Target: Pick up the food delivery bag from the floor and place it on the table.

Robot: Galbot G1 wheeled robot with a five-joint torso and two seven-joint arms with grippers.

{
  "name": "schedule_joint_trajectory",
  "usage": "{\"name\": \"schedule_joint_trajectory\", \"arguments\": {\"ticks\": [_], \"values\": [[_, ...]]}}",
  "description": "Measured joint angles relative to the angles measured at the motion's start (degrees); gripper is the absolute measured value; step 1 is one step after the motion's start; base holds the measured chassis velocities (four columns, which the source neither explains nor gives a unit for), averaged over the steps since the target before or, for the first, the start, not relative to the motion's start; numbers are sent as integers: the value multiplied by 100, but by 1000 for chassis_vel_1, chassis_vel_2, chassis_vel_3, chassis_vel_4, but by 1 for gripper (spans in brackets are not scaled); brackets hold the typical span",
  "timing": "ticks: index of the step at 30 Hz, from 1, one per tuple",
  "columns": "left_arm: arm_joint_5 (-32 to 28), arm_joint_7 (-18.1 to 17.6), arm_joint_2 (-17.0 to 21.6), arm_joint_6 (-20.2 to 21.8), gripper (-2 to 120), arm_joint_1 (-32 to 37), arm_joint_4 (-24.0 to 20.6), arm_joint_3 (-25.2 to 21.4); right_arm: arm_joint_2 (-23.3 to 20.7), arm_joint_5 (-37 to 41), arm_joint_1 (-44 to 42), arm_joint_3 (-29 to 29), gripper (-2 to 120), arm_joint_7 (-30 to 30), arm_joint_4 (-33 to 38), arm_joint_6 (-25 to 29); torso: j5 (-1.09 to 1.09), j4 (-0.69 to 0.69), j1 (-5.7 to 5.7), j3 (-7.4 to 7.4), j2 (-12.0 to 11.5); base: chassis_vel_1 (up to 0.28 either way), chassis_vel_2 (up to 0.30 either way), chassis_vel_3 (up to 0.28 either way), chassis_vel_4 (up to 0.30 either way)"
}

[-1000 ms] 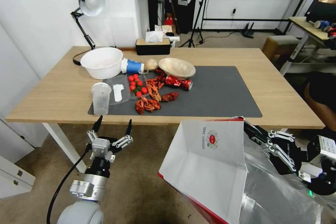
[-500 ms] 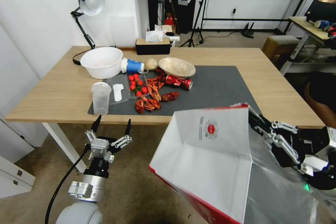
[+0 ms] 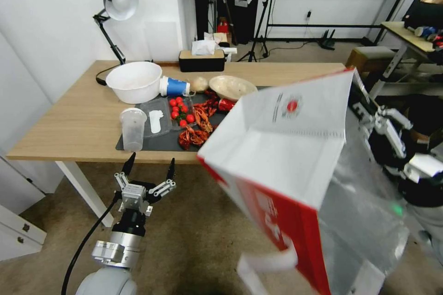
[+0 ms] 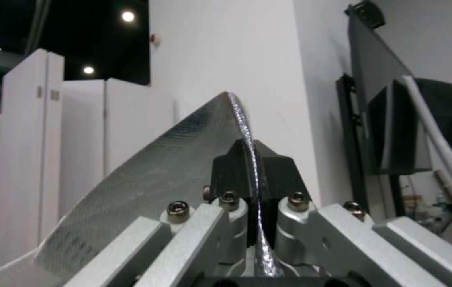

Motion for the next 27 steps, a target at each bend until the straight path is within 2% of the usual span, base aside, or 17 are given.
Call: {"name": "schedule_joint_trajectory", "arguments": {"ticks": [6, 9, 11, 13, 15, 18, 25, 27], "values": [[28, -1, -28, -9, 100, 7, -2, 17, -214, 52, 211, -38, 0, 657, 26, 75, 0, 0, -1, -2, -3, 0, 0, 0, 0], [47, 2, -60, -9, 100, 7, -22, 49, -455, 102, 447, -65, 0, 1337, 18, 112, 0, 0, -1, -3, -5, 0, 0, 0, 0], [59, 4, -64, -9, 100, 7, -25, 62, -511, 109, 503, -79, 0, 1487, 5, 113, 0, 0, -2, -3, -5, 0, 0, 0, 0], [92, 5, -83, -7, 100, 6, -34, 86, -666, 141, 689, -127, 0, 1901, -49, 89, 0, 0, -2, -4, -6, 0, 0, 0, 0], [104, 5, -88, -6, 100, 7, -35, 88, -704, 143, 732, -140, 0, 1985, -61, 69, 0, -1, -3, -4, -7, 0, 0, 0, 0], [140, 9, -103, -4, 100, 26, -40, 94, -914, 160, 1037, -293, 0, 2538, -129, 29, 0, -1, -3, -5, -8, 0, 0, 0, 0], [271, 16, -153, -17, 100, 93, -37, 109, -1351, 483, 1894, -669, 0, 3143, -534, 73, 0, 0, -4, -6, -10, 0, 0, 0, 0], [283, 17, -156, -20, 100, 95, -35, 111, -1362, 493, 1920, -683, 0, 3161, -549, 75, 0, 0, -4, -6, -10, 0, 0, 0, 0]]}}
